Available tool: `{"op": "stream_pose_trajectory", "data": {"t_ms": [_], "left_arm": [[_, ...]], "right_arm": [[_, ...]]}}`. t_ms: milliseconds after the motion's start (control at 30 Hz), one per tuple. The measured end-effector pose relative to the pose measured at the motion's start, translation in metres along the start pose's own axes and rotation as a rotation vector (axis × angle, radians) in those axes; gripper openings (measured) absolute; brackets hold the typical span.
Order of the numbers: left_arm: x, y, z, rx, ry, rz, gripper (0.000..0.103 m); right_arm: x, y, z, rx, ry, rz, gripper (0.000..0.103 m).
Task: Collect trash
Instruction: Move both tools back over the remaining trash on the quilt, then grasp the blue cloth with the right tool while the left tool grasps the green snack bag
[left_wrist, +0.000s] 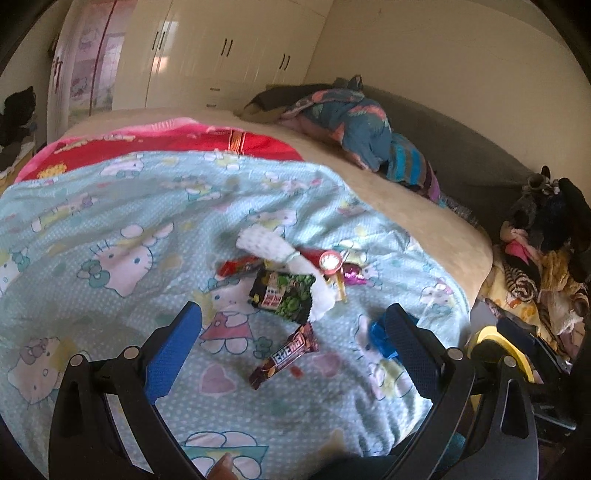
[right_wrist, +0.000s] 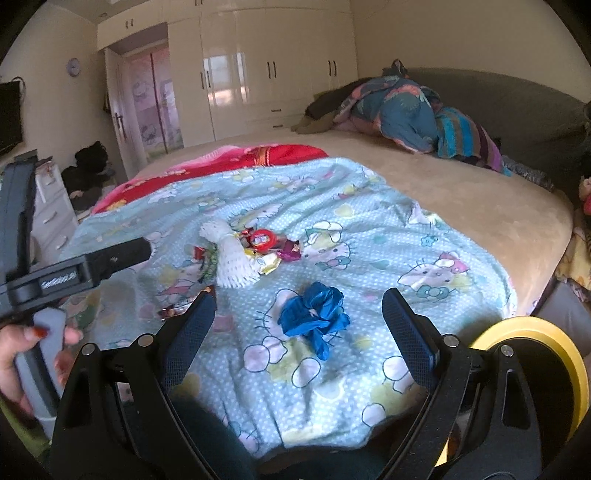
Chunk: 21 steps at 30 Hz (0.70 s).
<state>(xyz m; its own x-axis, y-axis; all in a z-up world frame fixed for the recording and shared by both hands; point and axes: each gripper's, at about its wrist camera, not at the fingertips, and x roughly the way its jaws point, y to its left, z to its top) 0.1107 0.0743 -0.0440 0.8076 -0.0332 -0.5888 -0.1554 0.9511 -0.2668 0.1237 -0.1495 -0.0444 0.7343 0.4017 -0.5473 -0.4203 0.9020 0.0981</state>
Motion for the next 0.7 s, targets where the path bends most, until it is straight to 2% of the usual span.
{"op": "stream_pose_trajectory", "data": {"t_ms": [233, 300, 500, 700], "left_arm": [[0.027, -0.006, -0.003, 0.043, 0.057, 0.006, 0.094], [0.033, -0.006, -0.003, 0.049, 0.069, 0.010, 0.082], [0.053, -0.002, -0.002, 0.040, 0.113, 0.009, 0.068], [0.070, -0.007, -0.003, 0.049, 0.147, 0.014, 0.059]], "right_arm": [[0.037, -0.008, -0.002, 0.041, 0.055, -0.031, 0.084], [0.048, -0.010, -0.003, 0.038, 0.075, -0.039, 0.084], [0.073, -0.013, -0.006, 0.041, 0.127, -0.042, 0.084], [0.096, -0.011, -0.009, 0.070, 0.165, -0.022, 0.084]]}}
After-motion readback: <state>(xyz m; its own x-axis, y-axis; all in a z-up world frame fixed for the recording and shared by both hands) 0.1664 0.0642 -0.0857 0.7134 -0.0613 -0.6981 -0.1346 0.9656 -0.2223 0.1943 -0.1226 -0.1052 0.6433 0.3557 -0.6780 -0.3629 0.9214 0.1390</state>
